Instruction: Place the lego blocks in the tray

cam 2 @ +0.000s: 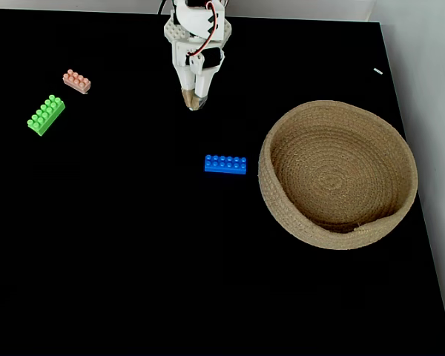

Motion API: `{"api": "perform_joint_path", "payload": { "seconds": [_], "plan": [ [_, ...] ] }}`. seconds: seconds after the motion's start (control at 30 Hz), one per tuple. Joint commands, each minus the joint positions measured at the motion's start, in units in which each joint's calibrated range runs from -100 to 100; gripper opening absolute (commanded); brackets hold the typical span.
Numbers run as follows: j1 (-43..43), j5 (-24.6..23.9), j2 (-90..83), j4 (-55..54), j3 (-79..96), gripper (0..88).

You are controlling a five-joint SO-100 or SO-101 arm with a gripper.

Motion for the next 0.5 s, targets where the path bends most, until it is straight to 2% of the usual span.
{"api": "perform_joint_path", "payload": {
  "seconds": [0.0,0.17,0.47],
  "plan": [
    [0.24,-0.44,-0.49,-1.02,0.8,0.0],
    [0.24,5.13,-0.49,3.23,0.8,0.0],
    [0.49,19.05,-0.49,9.06,0.8,0.0]
  ]
}}
